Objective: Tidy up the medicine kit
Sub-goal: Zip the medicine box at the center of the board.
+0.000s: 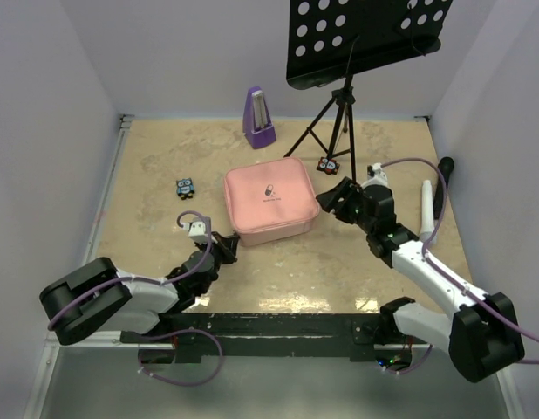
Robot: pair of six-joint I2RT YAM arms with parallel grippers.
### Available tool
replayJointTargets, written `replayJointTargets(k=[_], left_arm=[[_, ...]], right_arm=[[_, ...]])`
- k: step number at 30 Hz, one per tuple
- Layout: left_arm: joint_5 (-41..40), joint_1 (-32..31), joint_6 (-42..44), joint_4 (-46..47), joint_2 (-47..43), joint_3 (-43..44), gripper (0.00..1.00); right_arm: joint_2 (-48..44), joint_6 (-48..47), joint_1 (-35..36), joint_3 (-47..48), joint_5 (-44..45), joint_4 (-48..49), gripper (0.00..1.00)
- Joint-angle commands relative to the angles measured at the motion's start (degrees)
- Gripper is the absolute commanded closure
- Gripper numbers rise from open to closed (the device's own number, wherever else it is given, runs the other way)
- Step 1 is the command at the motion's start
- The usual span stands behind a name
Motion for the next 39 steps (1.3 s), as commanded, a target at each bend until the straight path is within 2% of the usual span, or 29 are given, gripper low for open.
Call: replayJointTargets(k=[1, 6, 17, 26, 31, 34, 39], left_arm=[[-2.67, 0.05, 0.29, 3.44, 3.02, -4.28, 1.0], [-2.32, -0.04, 1.08, 5.02, 4.08, -4.28, 1.0], [-1.61, 0.05, 2.75, 6.08, 4.35, -2.87, 1.0], [-0.3, -0.22, 4.24, 7.75, 4.52, -2.69, 1.0], [0.23, -0.65, 4.95, 8.98, 4.79, -2.87, 1.0], [0.67, -0.83, 5.3, 9.68, 4.88, -2.87, 1.0], [0.94, -1.53, 5.91, 9.86, 4.61, -2.43, 1.0]], right_arm=[[-3.96, 4.3, 0.15, -3.32, -4.86, 0.79, 0.34], [-3.53, 8.0, 1.37, -5.87, -7.41, 3.33, 0.34], [4.55, 14.15, 3.84, -6.14, -11.63, 11.59, 0.34], [9.57, 17.32, 4.45, -5.17, -9.1, 14.5, 0.39], [12.46, 16.89, 4.45, -3.94, -7.42, 14.59, 0.51], [14.14, 16.97, 4.54, -4.11, -7.42, 15.73, 0.68], [16.69, 16.36, 4.54, -4.2, -7.07, 16.87, 0.88]])
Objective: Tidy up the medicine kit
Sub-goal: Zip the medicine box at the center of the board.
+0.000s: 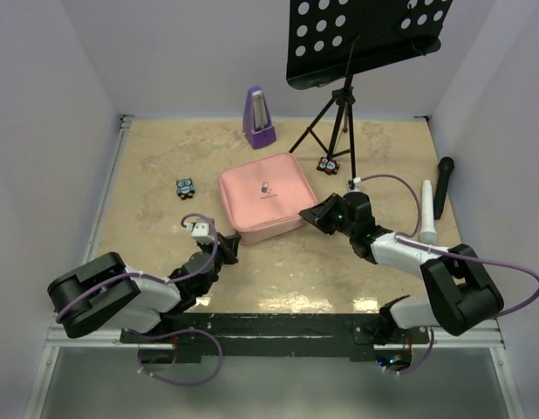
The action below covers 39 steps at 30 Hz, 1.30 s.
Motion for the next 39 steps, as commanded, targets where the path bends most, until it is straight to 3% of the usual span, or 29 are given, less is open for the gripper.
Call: replayJointTargets(k=[1, 2, 8, 16, 39], left_arm=[[0.72, -0.86, 1.48, 2.76, 0.39, -2.08, 1.0], [0.72, -0.86, 1.48, 2.76, 0.22, -2.08, 1.0], [-1.65, -0.86, 0.33, 1.7, -2.59, -3.31, 1.0], [-3.06, 3.01, 0.25, -7.52, -8.04, -3.4, 1.0], [-1.48, 16.63, 0.86, -9.11, -4.18, 2.31, 1.0]], right_arm=[[2.44, -1.63, 0.28, 1.0, 1.15, 1.53, 0.94], [2.79, -1.89, 0.28, 1.08, 1.24, 1.71, 1.0], [0.52, -6.28, 0.19, 2.14, 4.13, -2.5, 1.0], [-1.51, -11.21, 0.1, 1.88, 5.02, -4.8, 1.0], [-4.94, -21.93, -1.83, -0.41, -2.19, -7.87, 1.0]])
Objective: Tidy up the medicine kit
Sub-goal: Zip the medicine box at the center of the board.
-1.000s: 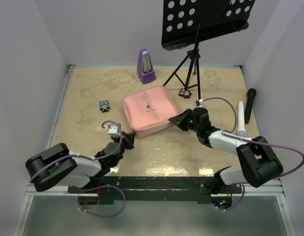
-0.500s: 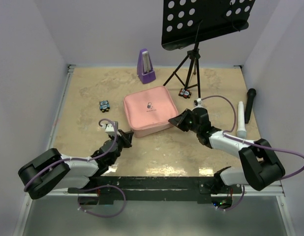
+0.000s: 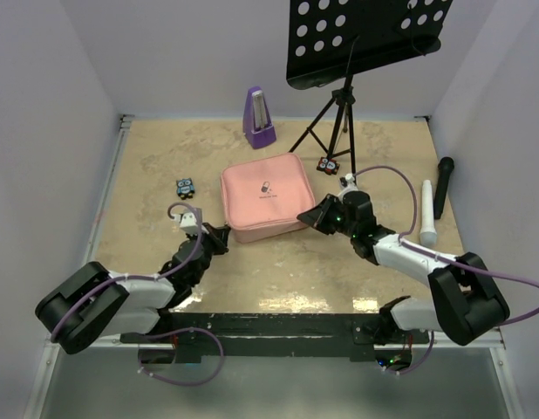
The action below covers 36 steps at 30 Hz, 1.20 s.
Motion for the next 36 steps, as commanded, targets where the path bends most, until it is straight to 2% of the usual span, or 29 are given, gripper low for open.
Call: replayJointTargets(k=[1, 9, 15, 22, 28, 29, 33, 34, 36], left_arm=[[-8.32, 5.66, 1.78, -1.66, 2.51, 2.73, 1.0], [-5.16, 8.03, 6.52, -1.13, 8.13, 10.02, 1.0], [-1.91, 11.81, 8.2, -0.25, 10.34, 11.7, 1.0], [-2.86, 10.94, 5.91, 0.28, 3.06, 4.94, 1.0], [-6.03, 5.59, 6.62, -4.2, -3.81, 2.74, 1.0], [-6.9, 4.53, 6.18, -4.81, -4.6, 2.47, 1.0], [-7.88, 1.8, 5.21, -4.73, -4.78, 1.33, 1.0], [-7.97, 0.84, 5.12, -4.47, -4.52, 1.33, 1.0], [-8.05, -0.4, 4.51, -4.38, -4.08, 1.24, 1.0]], right_arm=[[-2.32, -10.41, -2.35, -1.81, 0.89, -4.55, 1.0], [-2.58, -12.44, -3.58, -3.56, -1.92, -4.29, 1.0], [-2.76, -14.11, -4.9, -4.44, -3.76, -4.55, 1.0], [-3.55, -14.81, -6.4, -3.48, -4.38, -5.08, 1.0], [-0.83, -14.46, -6.75, 0.65, -5.17, -4.55, 1.0], [-0.91, -14.37, -6.84, 1.0, -5.69, -4.11, 0.95], [-4.59, -12.18, -5.61, 1.0, -9.82, -0.6, 0.52], [-5.3, -11.65, -4.39, 1.35, -10.18, -1.46, 0.45], [-6.62, -10.16, -1.58, 1.45, -9.83, -2.0, 0.37]])
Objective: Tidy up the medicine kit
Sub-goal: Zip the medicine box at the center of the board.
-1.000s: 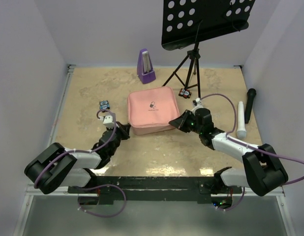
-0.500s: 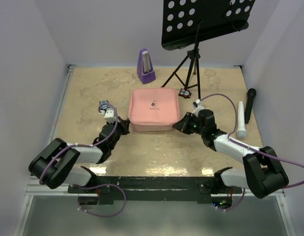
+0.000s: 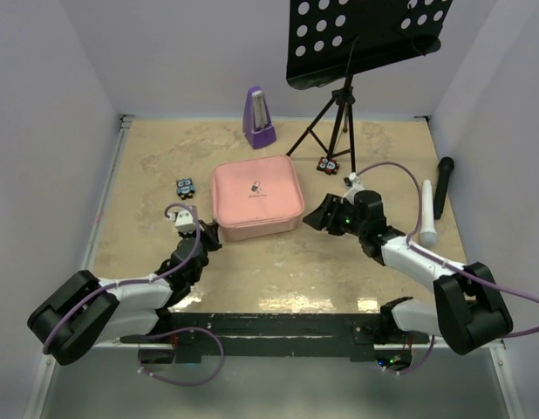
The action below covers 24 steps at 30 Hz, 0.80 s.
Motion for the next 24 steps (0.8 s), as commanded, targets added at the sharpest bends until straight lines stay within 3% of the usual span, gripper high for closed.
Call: replayJointTargets(k=[1, 11, 24], left_arm=[[-2.02, -2.91, -1.5, 2.37, 0.21, -0.53, 1.0], [-1.5, -10.38, -3.0, 7.55, 4.25, -1.06, 1.0], [3.33, -16.8, -2.65, 14.84, 8.64, -1.94, 1.0]], right_arm=[[-4.3, 3.35, 5.44, 2.49, -2.53, 2.15, 0.35], [-3.61, 15.31, 13.01, -0.68, -1.04, 9.62, 0.3], [0.96, 22.08, 13.28, -0.24, 8.63, 11.29, 0.29]])
